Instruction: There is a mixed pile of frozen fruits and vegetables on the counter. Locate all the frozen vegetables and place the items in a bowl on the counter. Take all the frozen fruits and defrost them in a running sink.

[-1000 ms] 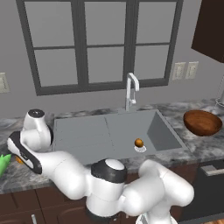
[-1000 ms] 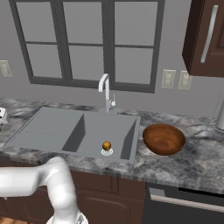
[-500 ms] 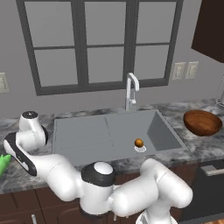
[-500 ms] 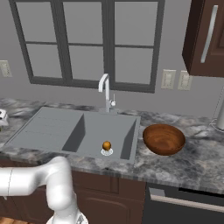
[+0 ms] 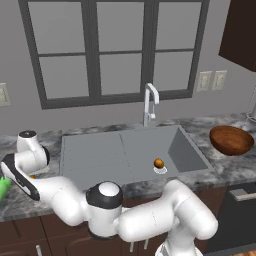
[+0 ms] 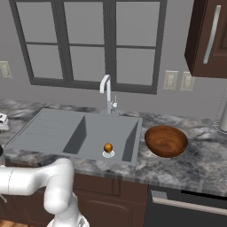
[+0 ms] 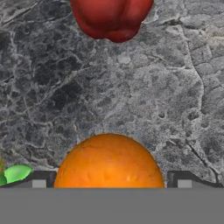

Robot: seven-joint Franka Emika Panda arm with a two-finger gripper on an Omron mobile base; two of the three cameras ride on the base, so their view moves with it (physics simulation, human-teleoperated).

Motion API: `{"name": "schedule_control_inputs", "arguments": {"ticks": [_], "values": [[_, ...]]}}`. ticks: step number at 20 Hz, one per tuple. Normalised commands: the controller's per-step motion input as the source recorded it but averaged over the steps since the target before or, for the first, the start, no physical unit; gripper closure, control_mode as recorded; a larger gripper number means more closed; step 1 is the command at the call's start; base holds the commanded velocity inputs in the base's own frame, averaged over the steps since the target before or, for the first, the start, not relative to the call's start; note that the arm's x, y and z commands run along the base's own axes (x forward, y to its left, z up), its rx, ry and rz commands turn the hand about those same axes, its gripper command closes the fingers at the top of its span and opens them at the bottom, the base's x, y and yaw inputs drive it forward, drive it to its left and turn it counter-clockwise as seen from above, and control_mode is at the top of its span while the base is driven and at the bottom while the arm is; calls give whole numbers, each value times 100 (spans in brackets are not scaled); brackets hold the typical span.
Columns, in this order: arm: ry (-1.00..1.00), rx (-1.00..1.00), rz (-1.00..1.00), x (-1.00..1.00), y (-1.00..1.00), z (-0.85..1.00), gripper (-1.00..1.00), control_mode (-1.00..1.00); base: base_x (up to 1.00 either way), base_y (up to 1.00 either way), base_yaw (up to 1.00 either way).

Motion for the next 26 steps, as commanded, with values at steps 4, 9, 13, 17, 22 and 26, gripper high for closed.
{"name": "schedule_control_inputs", "arguments": {"ticks": [4, 9, 13, 17, 22, 26], "values": [[10, -7, 0, 17, 24, -34, 100, -100, 0, 0, 0], [8, -6, 0, 8, 6, -24, 100, -100, 0, 0, 0], [2, -4, 0, 1, 0, -7, 100, -100, 0, 0, 0], [0, 0, 0, 0, -13, 1, 100, -100, 0, 0, 0], [1, 0, -2, 0, -31, 18, 100, -100, 0, 0, 0], [0, 0, -1, 0, -36, 31, 100, -100, 0, 0, 0]]}}
